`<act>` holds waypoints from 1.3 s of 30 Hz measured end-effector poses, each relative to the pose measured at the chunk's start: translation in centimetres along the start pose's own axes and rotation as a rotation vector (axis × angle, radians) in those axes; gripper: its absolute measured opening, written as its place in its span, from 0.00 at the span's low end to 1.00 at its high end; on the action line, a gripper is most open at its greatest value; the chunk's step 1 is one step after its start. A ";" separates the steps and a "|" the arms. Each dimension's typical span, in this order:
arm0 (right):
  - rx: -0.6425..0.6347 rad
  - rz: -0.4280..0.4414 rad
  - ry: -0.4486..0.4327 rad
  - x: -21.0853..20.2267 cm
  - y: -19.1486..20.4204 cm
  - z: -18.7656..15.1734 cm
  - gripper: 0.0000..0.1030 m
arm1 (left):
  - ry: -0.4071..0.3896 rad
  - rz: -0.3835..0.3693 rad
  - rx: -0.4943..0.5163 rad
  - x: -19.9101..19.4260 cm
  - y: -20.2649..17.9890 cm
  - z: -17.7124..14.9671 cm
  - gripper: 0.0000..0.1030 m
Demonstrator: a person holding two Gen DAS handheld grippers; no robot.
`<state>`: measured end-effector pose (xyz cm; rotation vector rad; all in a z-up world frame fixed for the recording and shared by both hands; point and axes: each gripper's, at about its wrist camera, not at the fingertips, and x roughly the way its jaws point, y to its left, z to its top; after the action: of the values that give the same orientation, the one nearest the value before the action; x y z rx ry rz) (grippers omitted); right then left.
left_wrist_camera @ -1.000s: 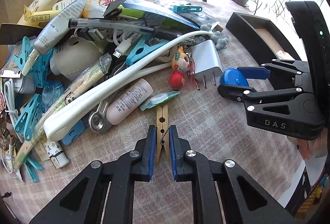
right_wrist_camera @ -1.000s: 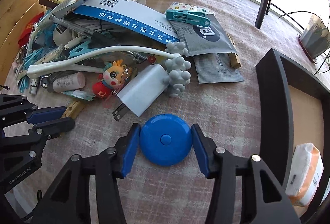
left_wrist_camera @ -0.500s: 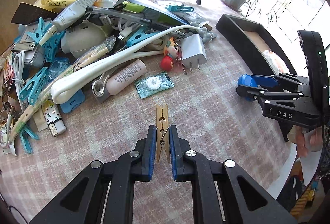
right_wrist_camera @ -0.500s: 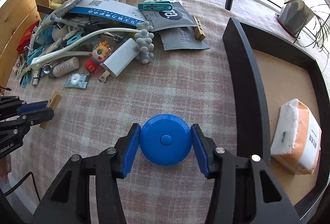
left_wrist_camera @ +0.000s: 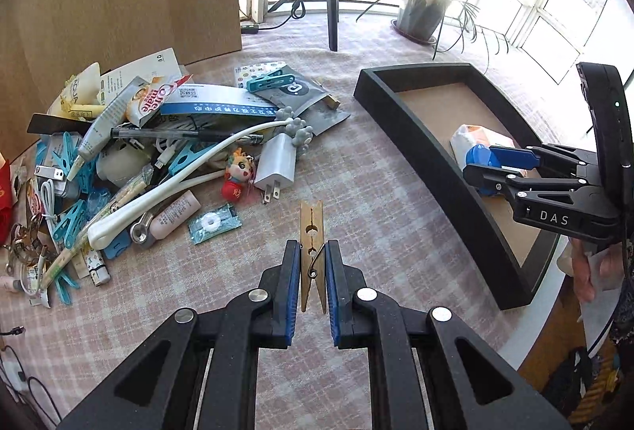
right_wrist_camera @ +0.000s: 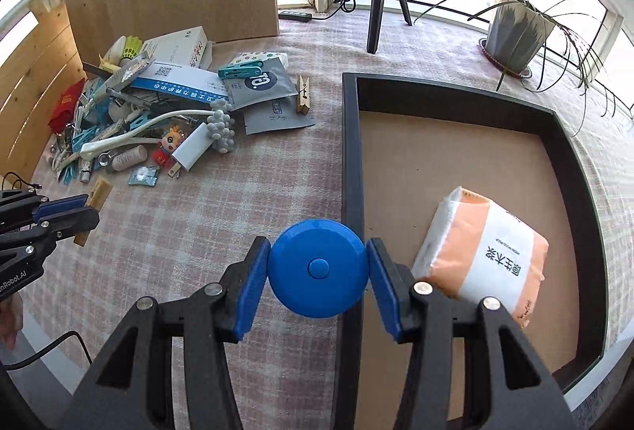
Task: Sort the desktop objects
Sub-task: 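Drop the clothespin and tape measure into the tray with both grippers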
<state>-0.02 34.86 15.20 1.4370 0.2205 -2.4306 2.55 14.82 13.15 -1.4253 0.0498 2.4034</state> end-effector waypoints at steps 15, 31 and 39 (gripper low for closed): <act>0.119 -0.116 -0.025 -1.2 -18.4 -0.3 0.47 | 0.011 -0.100 0.138 5.6 -18.1 5.7 0.11; 0.116 -0.187 -0.046 -2.7 -23.1 -0.9 0.73 | 0.027 -0.045 0.214 7.4 -24.0 7.3 0.49; 0.094 -0.157 -0.068 -2.8 -20.9 0.3 0.73 | 0.000 0.023 0.116 5.9 -19.4 7.3 0.49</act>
<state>-6.10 54.97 17.25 1.4217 0.2143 -2.6443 -0.15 36.13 14.51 -1.3798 0.2037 2.3767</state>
